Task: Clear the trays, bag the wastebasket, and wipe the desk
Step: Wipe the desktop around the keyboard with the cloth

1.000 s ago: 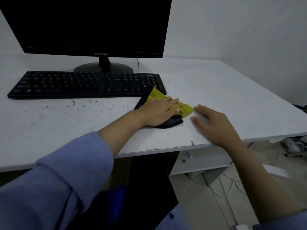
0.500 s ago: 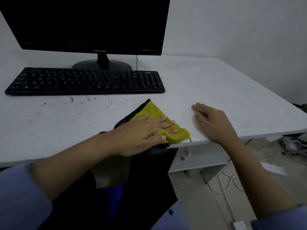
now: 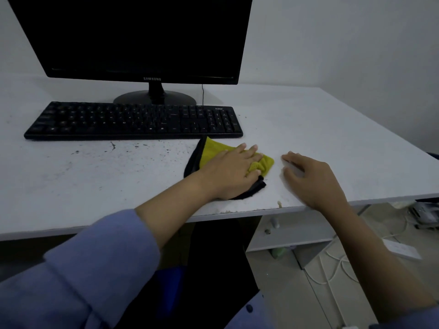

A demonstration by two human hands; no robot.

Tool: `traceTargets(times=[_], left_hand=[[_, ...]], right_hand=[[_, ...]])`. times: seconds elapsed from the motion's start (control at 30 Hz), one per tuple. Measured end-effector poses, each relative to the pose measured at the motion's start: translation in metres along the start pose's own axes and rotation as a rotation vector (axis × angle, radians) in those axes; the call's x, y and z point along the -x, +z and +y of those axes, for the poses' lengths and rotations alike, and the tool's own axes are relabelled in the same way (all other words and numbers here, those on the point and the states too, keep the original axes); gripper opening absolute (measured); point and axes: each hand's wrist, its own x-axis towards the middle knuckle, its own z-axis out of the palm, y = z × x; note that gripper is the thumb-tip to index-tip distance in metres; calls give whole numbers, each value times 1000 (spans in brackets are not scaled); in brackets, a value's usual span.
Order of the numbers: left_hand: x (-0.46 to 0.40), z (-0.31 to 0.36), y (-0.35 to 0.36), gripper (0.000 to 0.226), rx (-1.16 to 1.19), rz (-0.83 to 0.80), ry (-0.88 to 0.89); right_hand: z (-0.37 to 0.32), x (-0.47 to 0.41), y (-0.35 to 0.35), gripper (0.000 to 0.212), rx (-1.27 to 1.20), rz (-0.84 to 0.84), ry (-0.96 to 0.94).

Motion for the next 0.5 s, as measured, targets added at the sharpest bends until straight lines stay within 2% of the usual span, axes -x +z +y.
traceTargets(times=[0.13, 0.37, 0.5], left_hand=[[2, 0, 3, 53, 17, 15, -86], [19, -10, 3, 58, 8, 93, -453], [38, -31, -4, 57, 7, 123, -529]], right_hand=[[2, 0, 0, 39, 9, 2, 4], [-2, 3, -3, 39, 10, -17, -2], [-9, 4, -6, 35, 68, -53, -39]])
